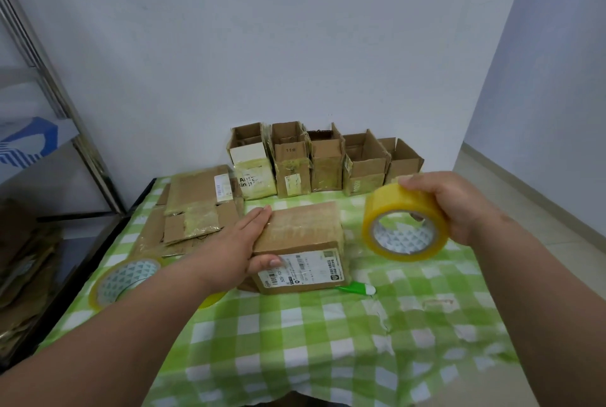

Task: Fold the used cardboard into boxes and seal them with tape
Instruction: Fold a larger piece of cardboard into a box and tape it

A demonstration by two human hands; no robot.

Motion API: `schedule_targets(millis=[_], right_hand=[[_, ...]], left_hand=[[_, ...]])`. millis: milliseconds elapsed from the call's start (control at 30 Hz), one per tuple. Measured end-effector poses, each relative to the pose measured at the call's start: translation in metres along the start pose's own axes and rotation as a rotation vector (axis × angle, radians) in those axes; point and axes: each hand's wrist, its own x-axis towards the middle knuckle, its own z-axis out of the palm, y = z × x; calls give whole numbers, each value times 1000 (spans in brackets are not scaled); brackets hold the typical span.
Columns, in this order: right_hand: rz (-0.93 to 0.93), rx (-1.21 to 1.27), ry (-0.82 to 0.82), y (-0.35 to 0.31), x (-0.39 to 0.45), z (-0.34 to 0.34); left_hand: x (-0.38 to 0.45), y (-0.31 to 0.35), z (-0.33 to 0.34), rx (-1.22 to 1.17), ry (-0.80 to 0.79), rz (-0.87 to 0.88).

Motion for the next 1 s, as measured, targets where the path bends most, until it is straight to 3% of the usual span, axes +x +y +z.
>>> schedule_targets(millis=[233, 500, 733, 900, 1000], right_hand=[[-23, -51, 20, 15, -2, -18], [12, -505, -75, 36, 1, -4], [-59, -767, -93, 30, 3, 30], [-92, -841, -24, 30, 0, 39], [-72, -770, -15, 31, -3, 39]], left_hand=[[3, 11, -1, 45, -24, 60], [7, 12, -2, 22, -40, 45], [11, 49, 3, 199, -11, 17], [15, 63, 10, 250, 24, -16], [20, 59, -1, 231, 36, 62]])
